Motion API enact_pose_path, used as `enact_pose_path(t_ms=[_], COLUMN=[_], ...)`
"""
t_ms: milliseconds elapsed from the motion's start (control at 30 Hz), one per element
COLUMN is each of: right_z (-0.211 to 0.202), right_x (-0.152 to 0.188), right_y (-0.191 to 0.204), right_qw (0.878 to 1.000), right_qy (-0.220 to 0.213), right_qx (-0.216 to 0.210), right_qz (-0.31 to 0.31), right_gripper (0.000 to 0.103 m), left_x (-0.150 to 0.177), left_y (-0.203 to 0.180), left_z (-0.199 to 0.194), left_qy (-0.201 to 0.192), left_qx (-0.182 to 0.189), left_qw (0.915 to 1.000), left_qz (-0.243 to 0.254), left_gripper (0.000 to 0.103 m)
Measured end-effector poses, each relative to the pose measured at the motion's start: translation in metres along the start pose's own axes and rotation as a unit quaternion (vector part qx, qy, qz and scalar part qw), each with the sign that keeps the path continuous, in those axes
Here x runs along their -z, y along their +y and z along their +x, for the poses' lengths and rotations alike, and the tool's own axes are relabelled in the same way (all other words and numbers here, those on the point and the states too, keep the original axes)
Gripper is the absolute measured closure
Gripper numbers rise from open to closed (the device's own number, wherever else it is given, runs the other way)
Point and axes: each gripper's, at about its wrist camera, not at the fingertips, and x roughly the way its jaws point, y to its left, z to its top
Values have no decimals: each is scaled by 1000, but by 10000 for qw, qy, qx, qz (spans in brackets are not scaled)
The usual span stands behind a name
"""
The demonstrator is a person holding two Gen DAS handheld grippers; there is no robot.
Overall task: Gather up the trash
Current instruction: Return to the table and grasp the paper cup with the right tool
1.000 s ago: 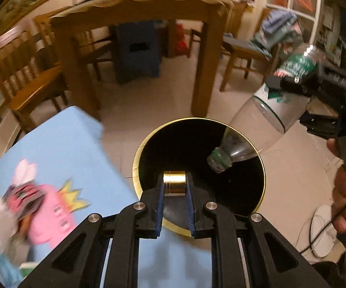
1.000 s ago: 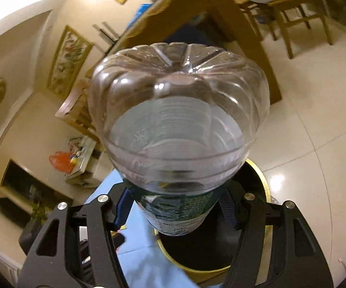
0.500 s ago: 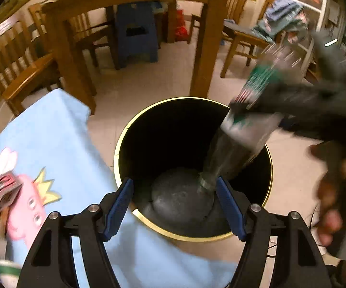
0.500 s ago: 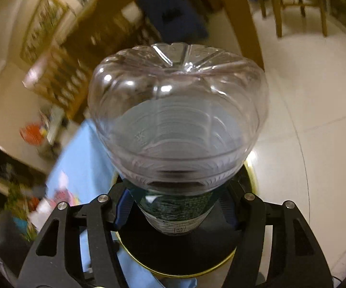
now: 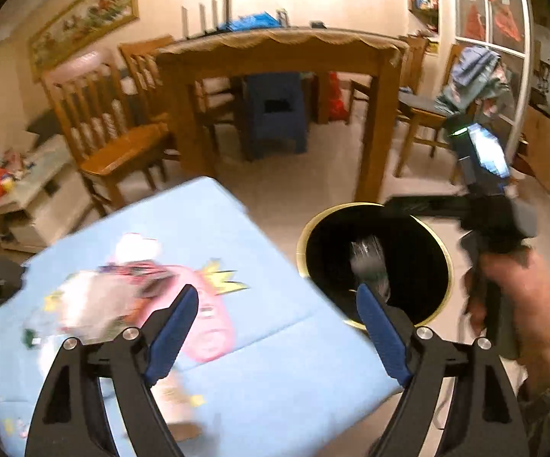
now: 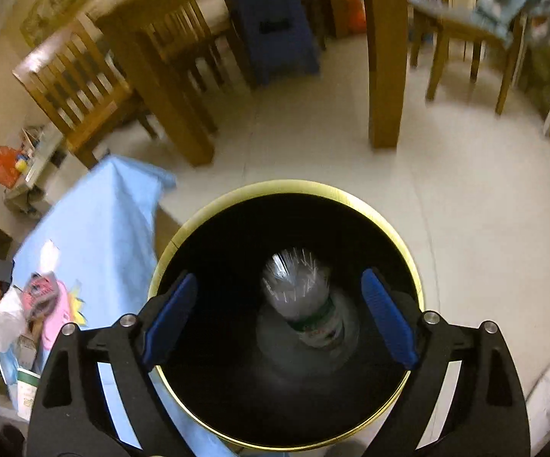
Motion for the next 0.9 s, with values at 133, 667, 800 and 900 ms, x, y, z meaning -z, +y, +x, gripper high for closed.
enact_pose_path(t_ms=[133,667,800,900], right_z=[-106,-79,-69,-58], right_x=[8,165,173,172], right_y=[46,263,260,256], right_qw=[9597,9428,9530,9539], right_qy=[-2653,-273,-46,66], right_qx=[590,-1823,-1572,-1551], right_qz=[-713,-2776,-2588,-2570], right_gripper=[5,6,6,6], left_x=[28,166,175,189], left_y=[38,254,262,261], left_z=[-28,-58,-54,-57], left_qy=[-225,504,533,560], left_qx=[-518,-1857,-1825,-1745], left_qw=[9982,9585,9580,9578], left_qz=[-193,-2103,-2145,-2215], left_gripper=[11,10,10,10])
